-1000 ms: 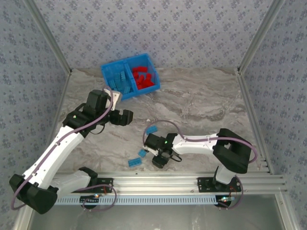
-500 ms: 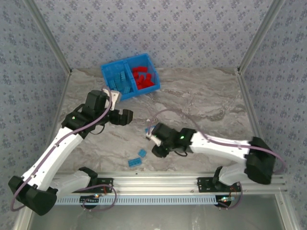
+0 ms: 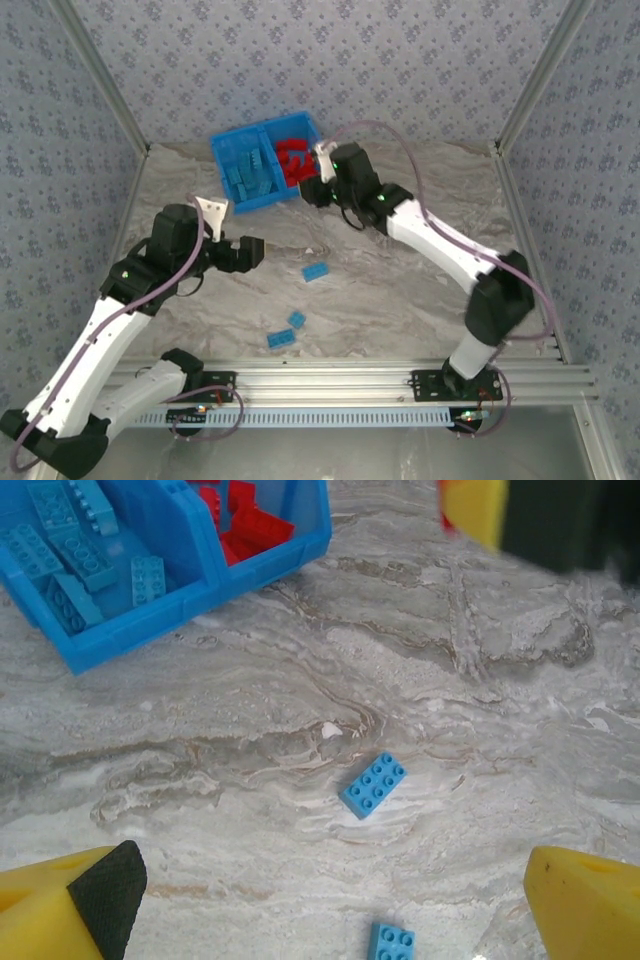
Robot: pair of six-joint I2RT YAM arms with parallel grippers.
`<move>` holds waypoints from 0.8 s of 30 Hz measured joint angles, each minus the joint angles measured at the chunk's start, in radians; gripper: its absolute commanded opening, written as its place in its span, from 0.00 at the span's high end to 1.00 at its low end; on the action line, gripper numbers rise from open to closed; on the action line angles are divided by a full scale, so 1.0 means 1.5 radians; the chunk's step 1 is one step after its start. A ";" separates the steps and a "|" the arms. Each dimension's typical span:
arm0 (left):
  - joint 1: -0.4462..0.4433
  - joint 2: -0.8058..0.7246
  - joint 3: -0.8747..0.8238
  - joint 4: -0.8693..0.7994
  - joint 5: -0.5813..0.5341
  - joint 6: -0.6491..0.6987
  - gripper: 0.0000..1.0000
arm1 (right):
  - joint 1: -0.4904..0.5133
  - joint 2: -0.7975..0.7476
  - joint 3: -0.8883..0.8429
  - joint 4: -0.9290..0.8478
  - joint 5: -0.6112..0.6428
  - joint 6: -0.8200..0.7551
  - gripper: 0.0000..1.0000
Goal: Sort the legos into containers by color
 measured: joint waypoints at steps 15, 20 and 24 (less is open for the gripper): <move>0.000 -0.022 -0.021 -0.033 -0.030 -0.012 0.01 | -0.089 0.593 0.728 -0.114 -0.030 0.137 0.68; 0.000 -0.014 -0.028 -0.032 -0.032 -0.011 0.01 | -0.092 0.655 0.768 -0.074 -0.029 0.188 0.66; 0.000 -0.013 -0.031 -0.032 -0.033 -0.011 0.01 | -0.092 0.691 0.796 -0.019 -0.021 0.227 0.58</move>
